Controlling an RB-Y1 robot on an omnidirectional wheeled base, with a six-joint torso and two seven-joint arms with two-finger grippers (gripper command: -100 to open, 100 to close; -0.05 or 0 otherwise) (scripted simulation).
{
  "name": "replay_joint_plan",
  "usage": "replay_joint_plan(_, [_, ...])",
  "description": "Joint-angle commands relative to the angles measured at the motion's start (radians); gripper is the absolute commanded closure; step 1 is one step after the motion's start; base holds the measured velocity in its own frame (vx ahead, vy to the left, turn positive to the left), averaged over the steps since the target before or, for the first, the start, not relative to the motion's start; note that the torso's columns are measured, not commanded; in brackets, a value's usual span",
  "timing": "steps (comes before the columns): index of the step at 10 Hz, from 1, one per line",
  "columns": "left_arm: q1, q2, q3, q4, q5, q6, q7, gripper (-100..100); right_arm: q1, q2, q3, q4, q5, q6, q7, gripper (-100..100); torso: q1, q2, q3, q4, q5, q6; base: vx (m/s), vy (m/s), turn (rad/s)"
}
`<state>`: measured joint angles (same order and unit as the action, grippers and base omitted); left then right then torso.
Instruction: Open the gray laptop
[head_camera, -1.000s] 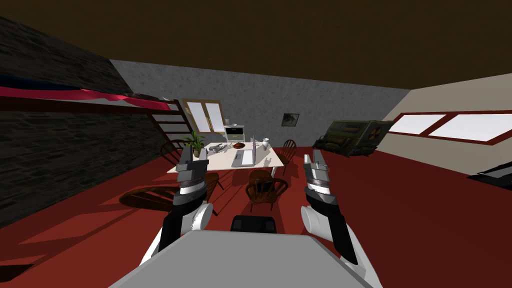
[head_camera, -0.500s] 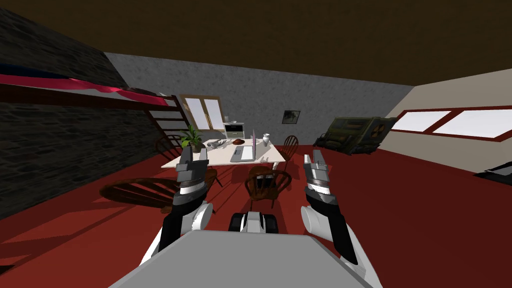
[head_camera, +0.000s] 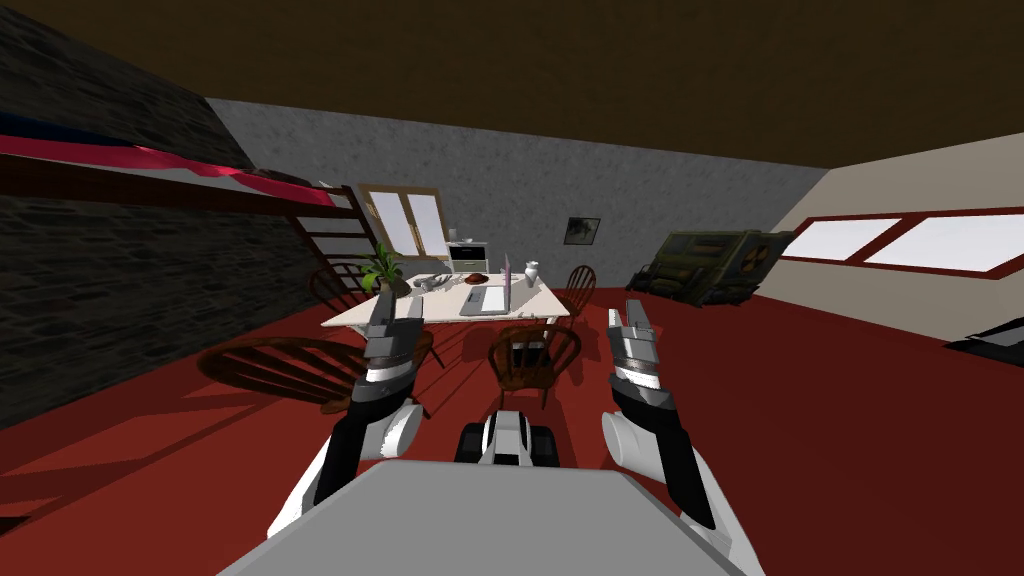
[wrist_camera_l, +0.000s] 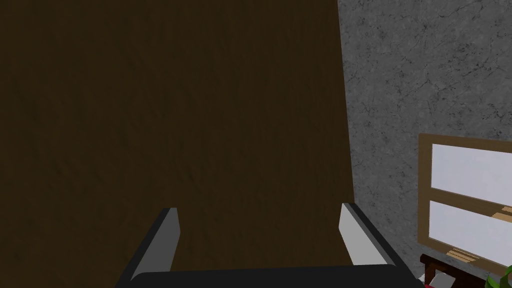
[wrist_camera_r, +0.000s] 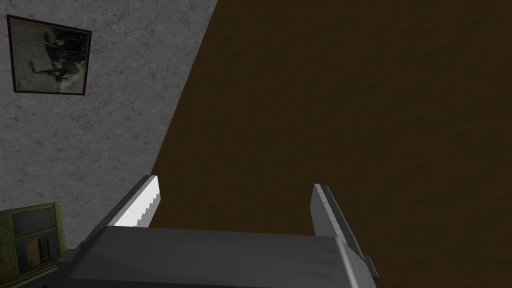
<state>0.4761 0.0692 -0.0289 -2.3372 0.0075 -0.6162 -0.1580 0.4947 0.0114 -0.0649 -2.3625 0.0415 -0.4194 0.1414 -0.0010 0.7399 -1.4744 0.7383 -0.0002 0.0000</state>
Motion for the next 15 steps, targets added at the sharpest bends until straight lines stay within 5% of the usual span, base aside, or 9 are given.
replay_joint_plan(1, [-0.052, 0.063, 0.02, 0.046, 0.032, 0.029, 0.008, -100, 0.0, 0.0, 0.0, 0.0, 0.0, 0.0, 0.0, 0, 0.0, -0.001, -0.001, 0.0, 0.0, 0.0, -0.115, -0.064, -0.012])
replay_joint_plan(7, [-0.228, 0.176, 0.069, 0.204, 0.128, 0.159, 0.025, -100, 0.0, 0.0, 0.0, 0.0, 0.0, 0.0, 0.0, 0, 0.001, -0.002, -0.001, 0.0, 0.0, 0.0, -0.112, -0.088, -0.022])
replay_joint_plan(15, [-0.434, 0.265, 0.11, 0.384, 0.214, 0.326, 0.04, -100, 0.0, 0.0, 0.0, 0.0, 0.0, 0.0, 0.0, 0, 0.001, -0.002, -0.002, 0.0, 0.0, 0.0, -0.051, -0.076, -0.027])
